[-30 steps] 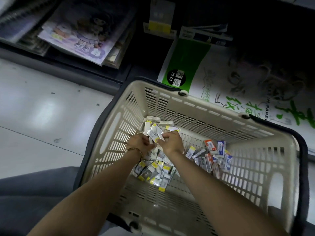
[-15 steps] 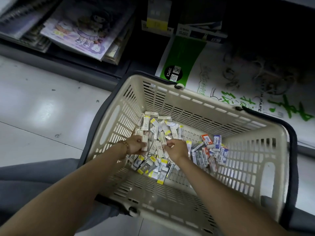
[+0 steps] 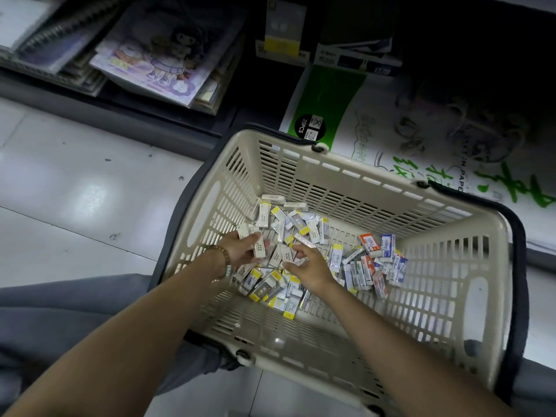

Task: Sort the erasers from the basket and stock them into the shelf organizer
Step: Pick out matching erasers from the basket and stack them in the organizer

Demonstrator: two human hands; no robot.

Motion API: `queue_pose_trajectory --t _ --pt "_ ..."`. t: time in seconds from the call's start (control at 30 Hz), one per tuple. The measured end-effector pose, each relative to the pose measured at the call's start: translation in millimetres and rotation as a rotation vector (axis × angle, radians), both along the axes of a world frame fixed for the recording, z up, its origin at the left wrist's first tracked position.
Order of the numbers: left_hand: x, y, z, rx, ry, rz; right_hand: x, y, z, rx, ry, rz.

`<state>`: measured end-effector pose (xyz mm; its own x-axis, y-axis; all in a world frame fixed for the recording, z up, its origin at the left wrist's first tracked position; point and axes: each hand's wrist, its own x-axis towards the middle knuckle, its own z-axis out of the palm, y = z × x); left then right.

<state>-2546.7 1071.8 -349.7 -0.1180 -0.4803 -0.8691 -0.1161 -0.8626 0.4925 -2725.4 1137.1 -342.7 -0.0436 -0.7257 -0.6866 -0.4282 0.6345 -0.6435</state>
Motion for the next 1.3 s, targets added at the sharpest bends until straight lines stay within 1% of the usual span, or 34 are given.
queue_pose_trajectory --t 0.07,0.13,0.17,0.23,0.27,0.33,0.4,0.43,0.47,0.5,0.53,0.57,0.6,0.67,0.7,0.73,0.77,0.83,0.9,1.0,1.07,1.1,1.2,1.23,1.3 --pt "-0.2 0.8 -0.3 0.02 -0.006 0.014 3.8 0.8 -6.2 -0.035 0.129 0.124" --pt "-2.2 3.5 1.9 -0.023 -0.071 -0.081 6.8 1.1 -7.9 -0.082 0.243 0.23" --pt "-2.8 4.7 1.7 -0.033 -0.089 -0.125 6.9 0.9 -8.6 -0.106 0.283 0.255" --pt "-2.5 6.0 1.5 0.038 -0.038 -0.124 4.5 -0.7 -8.4 -0.124 0.301 0.229" --pt "-2.0 5.8 1.7 0.085 0.007 -0.116 2.2 -2.3 -8.7 -0.11 0.265 0.149" --pt "-2.8 4.2 2.5 0.145 0.061 -0.136 -3.0 -6.2 -7.0 -0.05 0.109 -0.125" --pt "-7.3 2.1 5.5 0.167 0.11 -0.131 -5.2 -10.4 1.4 -0.018 -0.137 -0.371" --pt "-11.0 0.3 8.7 0.174 0.139 -0.127 -4.1 -12.5 6.3 -0.017 -0.267 -0.423" --pt "-14.5 -1.3 9.6 0.172 0.163 -0.127 -1.6 -14.5 10.9 -0.027 -0.377 -0.411" --pt "-17.7 -2.4 10.8 0.168 0.19 -0.132 0.9 -16.3 15.3 -0.049 -0.449 -0.335" --pt "-20.1 -3.1 11.4 0.162 0.222 -0.141 2.5 -17.8 18.4 -0.079 -0.472 -0.239" --pt "-21.3 -3.3 11.1 0.146 0.25 -0.163 2.1 -19.2 19.6 -0.112 -0.451 -0.174" --pt "-20.9 -3.1 9.1 0.118 0.256 -0.194 -0.9 -21.2 18.7 -0.15 -0.38 -0.158" --pt "-17.7 -2.2 5.1 0.06 0.17 -0.193 -15.5 -24.6 11.4 -0.201 -0.127 -0.209" --pt "-15.0 -1.5 2.2 0.048 0.129 -0.157 -24.6 -25.2 5.5 -0.195 -0.009 -0.215" --pt "-12.3 -0.8 -1.9 0.042 0.101 -0.134 -32.7 -25.3 -0.3 -0.164 0.07 -0.189" --pt "-9.7 0.0 -6.8 0.037 0.073 -0.126 -38.3 -24.9 -5.8 -0.123 0.102 -0.131" --pt "-4.9 1.1 -14.1 0.021 0.02 -0.131 -40.2 -23.5 -15.1 -0.074 0.099 -0.029" --pt "-2.0 0.4 -16.9 0.028 0.019 -0.103 -35.8 -24.7 -22.3 -0.095 0.157 -0.049" --pt "-3.5 -2.7 -15.2 0.042 -0.008 -0.15 -29.4 -27.6 -29.5 -0.131 0.299 -0.088" --pt "-6.3 -4.8 -14.3 0.059 0.024 -0.138 -27.9 -29.8 -30.9 -0.13 0.373 -0.061" --pt "-7.8 -5.6 -13.1 0.073 0.054 -0.128 -27.3 -30.1 -30.9 -0.132 0.417 -0.007" --pt "-14.7 -5.7 -6.2 0.124 0.216 -0.085 -27.8 -30.4 -29.6 -0.126 0.541 0.253" --pt "-16.8 -5.0 -4.6 0.134 0.267 -0.051 -28.8 -31.6 -28.4 -0.115 0.54 0.279" --pt "-19.9 -3.4 -3.2 0.141 0.321 -0.013 -32.3 -34.6 -24.4 -0.127 0.482 0.225"
